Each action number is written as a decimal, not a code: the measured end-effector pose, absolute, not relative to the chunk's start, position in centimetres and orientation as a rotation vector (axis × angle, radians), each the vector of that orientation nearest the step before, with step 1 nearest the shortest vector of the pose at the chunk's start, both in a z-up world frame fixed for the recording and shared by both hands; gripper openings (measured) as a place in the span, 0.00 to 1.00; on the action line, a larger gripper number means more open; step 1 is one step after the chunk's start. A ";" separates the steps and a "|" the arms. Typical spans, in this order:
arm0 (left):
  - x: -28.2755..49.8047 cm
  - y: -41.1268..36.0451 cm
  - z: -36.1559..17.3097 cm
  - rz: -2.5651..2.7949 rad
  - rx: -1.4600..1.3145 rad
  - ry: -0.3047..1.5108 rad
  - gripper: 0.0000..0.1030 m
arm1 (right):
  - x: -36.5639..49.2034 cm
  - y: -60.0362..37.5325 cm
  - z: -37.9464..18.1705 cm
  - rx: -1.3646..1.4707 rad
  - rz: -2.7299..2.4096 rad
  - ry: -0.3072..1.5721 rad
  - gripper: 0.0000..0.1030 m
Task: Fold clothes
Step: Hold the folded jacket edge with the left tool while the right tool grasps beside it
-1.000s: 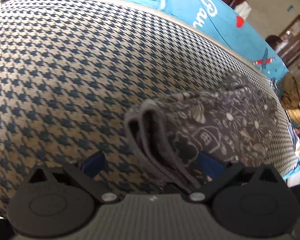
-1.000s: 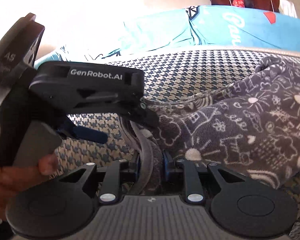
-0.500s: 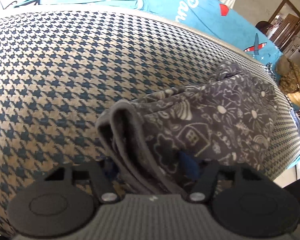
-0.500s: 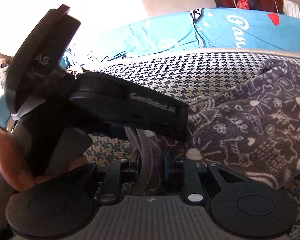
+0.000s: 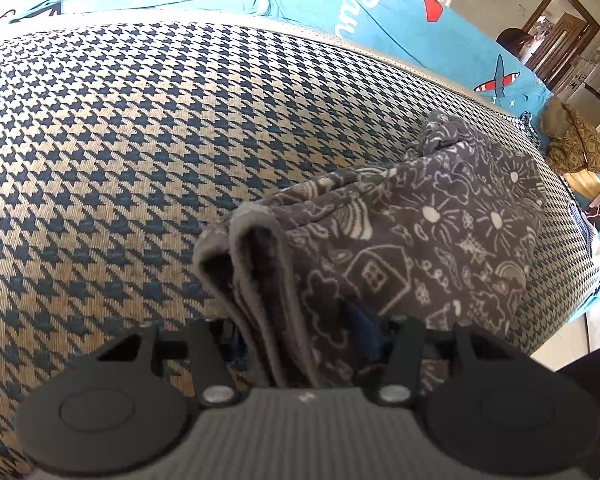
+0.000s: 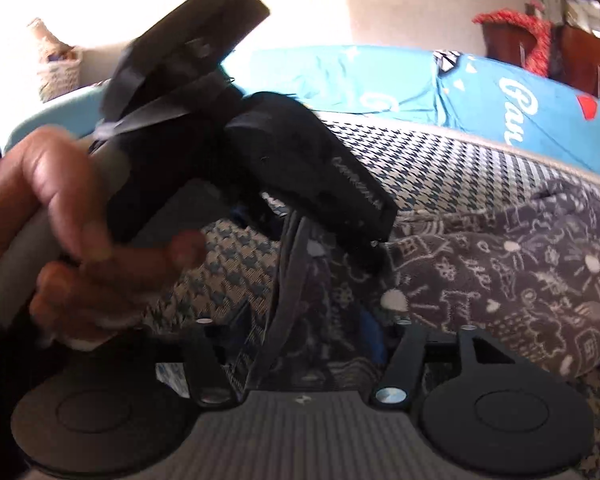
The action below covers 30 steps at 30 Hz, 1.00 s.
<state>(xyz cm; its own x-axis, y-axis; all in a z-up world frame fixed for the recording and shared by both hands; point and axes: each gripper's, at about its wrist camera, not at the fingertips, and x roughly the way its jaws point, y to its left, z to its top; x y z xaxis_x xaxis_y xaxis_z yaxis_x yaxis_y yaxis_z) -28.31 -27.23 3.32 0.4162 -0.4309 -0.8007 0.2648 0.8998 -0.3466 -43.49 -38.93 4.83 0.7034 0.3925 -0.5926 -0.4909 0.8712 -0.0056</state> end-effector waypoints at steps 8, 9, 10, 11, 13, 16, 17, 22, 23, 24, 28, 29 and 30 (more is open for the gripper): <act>-27.2 -26.6 3.4 -0.462 -0.269 1.092 0.47 | -43.1 -36.9 2.3 -0.367 0.470 0.569 0.71; -27.1 -26.5 3.4 -0.462 -0.279 1.096 0.47 | -43.1 -36.6 1.8 -0.401 0.455 0.557 0.71; -27.0 -26.4 3.4 -0.463 -0.289 1.100 0.47 | -43.1 -36.2 1.4 -0.437 0.439 0.544 0.70; -27.0 -26.3 3.4 -0.464 -0.300 1.104 0.47 | -43.1 -35.9 0.9 -0.473 0.423 0.530 0.70; -26.9 -26.2 3.3 -0.462 -0.303 1.108 0.47 | -43.2 -35.2 -0.1 -0.546 0.390 0.507 0.68; -26.8 -26.5 3.3 -0.460 -0.282 1.105 0.50 | -43.0 -35.0 -0.5 -0.560 0.367 0.490 0.60; -26.8 -26.7 3.2 -0.456 -0.269 1.107 0.53 | -42.8 -35.1 -0.5 -0.542 0.360 0.491 0.58; -26.8 -28.2 3.1 -0.435 -0.152 1.096 0.59 | -42.0 -35.5 -0.1 -0.485 0.352 0.495 0.31; -26.9 -28.5 3.2 -0.434 -0.129 1.087 0.56 | -41.9 -35.5 0.1 -0.473 0.356 0.496 0.28; -26.9 -28.6 3.3 -0.436 -0.120 1.082 0.52 | -41.8 -35.5 0.3 -0.460 0.357 0.497 0.24; -26.8 -28.6 4.0 -0.435 -0.089 1.058 0.30 | -41.2 -36.1 1.3 -0.358 0.357 0.526 0.21; -26.8 -28.4 4.4 -0.432 -0.089 1.046 0.26 | -41.0 -36.1 1.7 -0.337 0.359 0.526 0.20; -26.8 -28.1 4.8 -0.430 -0.090 1.033 0.26 | -40.9 -36.2 2.0 -0.315 0.361 0.526 0.20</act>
